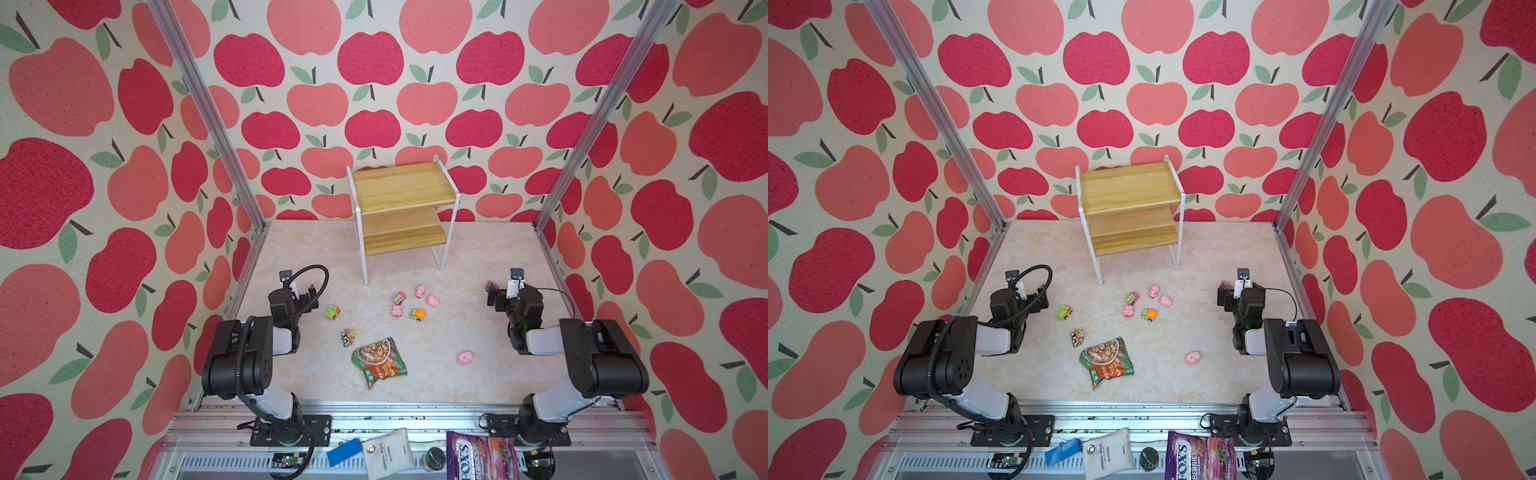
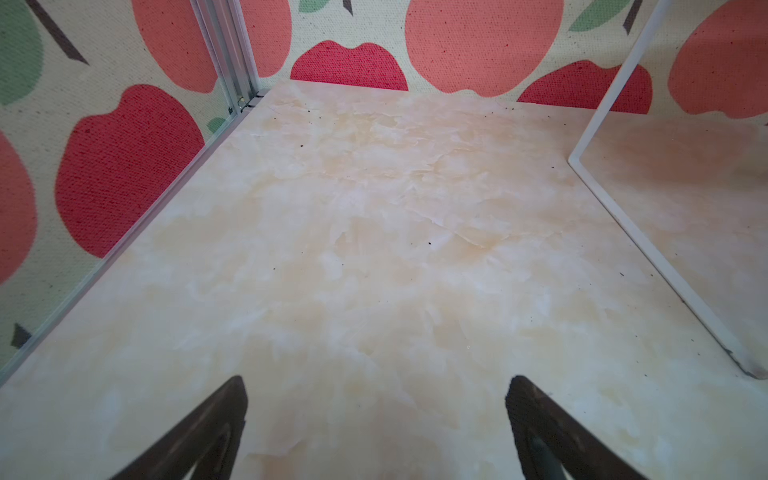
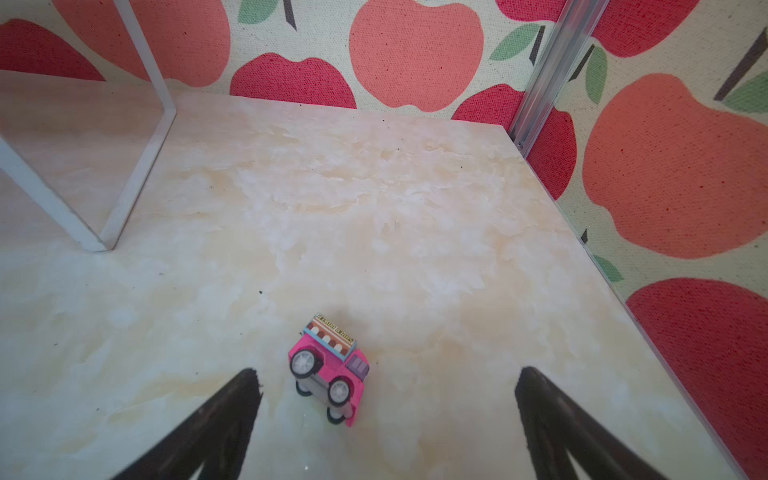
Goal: Place and organize the plastic toys onto the shelf
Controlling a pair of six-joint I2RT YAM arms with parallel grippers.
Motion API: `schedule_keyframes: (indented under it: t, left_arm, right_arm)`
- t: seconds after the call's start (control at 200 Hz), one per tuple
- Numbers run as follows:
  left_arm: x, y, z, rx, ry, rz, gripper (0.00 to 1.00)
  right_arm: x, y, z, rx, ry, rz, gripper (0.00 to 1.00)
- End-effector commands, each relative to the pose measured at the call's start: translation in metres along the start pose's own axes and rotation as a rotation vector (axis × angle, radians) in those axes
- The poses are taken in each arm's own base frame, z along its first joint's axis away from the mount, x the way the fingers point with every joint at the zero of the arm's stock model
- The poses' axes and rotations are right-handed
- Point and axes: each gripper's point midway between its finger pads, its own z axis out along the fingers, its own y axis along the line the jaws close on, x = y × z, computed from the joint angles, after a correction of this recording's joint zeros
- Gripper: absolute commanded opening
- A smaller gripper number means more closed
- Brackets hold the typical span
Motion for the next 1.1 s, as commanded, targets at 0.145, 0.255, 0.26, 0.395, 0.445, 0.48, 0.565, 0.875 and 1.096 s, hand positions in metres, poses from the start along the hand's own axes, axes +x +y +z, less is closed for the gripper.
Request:
schedule_keyframes:
  t: [0.145,0.255,0.26,0.395,0.445,0.48,0.565,0.875,1.096]
  left_arm:
    - [-0.006,-0.004,0.001,0.016,-0.022,0.019,0.99]
    - [-0.006,-0.003,0.001,0.015,-0.022,0.018,0.99]
    - [-0.006,-0.003,0.001,0.015,-0.023,0.018,0.99]
    - [-0.006,-0.004,0.001,0.017,-0.022,0.018,0.99]
    - [-0.006,-0.001,0.001,0.013,-0.021,0.007,0.99]
    - [-0.006,-0.001,0.001,0.024,-0.022,0.000,0.99]
    - [-0.006,0.000,0.000,0.028,-0.022,-0.008,0.99]
    - [-0.006,-0.002,0.001,0.008,-0.015,0.008,0.99]
    - [-0.040,0.033,-0.008,-0.151,0.072,-0.101,0.99]
  right_arm:
    - [-0.002,0.000,-0.001,-0.005,-0.016,0.005,0.99]
    - [-0.002,0.000,-0.001,-0.004,-0.015,0.004,0.99]
    - [-0.002,0.000,-0.001,-0.005,-0.016,0.004,0.99]
    - [-0.003,0.000,0.000,-0.005,-0.016,0.004,0.99]
    - [-0.003,0.000,-0.001,-0.003,-0.017,0.005,0.99]
    - [-0.002,0.000,0.000,-0.004,-0.015,0.004,0.99]
    - [-0.002,-0.001,0.000,-0.004,-0.013,0.006,0.99]
    - [-0.004,-0.002,-0.002,0.023,-0.027,-0.003,0.99]
    - [-0.022,-0.004,-0.021,0.069,-0.079,-0.035,0.99]
